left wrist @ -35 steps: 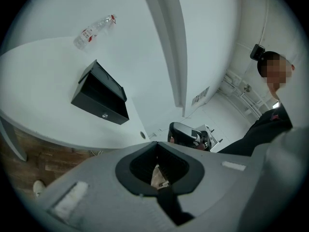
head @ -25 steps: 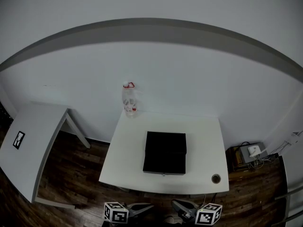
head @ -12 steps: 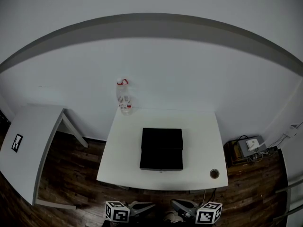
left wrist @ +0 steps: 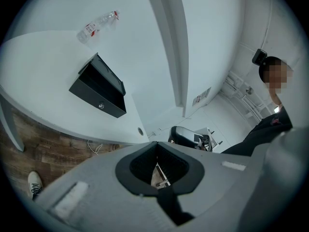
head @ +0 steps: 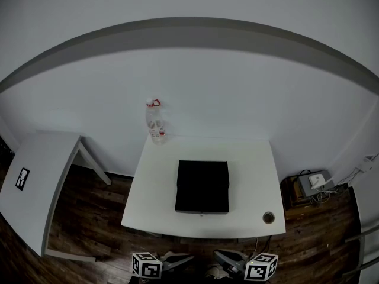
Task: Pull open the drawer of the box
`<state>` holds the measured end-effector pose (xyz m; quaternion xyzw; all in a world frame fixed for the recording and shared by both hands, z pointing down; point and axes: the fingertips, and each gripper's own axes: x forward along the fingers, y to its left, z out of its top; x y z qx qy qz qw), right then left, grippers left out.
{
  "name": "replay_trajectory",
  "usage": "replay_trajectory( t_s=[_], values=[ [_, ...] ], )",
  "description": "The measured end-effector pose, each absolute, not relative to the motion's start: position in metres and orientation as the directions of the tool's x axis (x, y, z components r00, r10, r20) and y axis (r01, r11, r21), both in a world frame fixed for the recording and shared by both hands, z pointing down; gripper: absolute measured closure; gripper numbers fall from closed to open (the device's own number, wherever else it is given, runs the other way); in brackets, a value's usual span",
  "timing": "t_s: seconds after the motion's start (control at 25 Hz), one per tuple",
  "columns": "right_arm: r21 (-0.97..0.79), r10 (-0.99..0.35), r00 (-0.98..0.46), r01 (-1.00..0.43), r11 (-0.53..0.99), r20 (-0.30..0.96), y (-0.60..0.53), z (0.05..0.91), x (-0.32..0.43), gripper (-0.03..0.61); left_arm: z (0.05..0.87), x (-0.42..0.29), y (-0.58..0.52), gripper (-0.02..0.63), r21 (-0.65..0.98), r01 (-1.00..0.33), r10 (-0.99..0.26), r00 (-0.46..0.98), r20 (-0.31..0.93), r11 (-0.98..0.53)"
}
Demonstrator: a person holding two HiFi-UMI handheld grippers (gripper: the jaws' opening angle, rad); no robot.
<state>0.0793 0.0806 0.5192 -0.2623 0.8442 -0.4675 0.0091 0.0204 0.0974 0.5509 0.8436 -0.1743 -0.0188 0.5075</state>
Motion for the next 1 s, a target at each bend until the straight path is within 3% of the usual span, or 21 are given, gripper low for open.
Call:
replay_trajectory(
  t_s=[1.0],
  values=[
    [-0.783, -0.450, -0.863, -0.440, 0.440, 0.231, 0.0782, 0.5187, 0.0800, 0.574, 0.5521, 0.0235, 0.0922, 0.609, 0.866, -0.275, -0.309, 0.939, 0.149, -0.418]
  ],
)
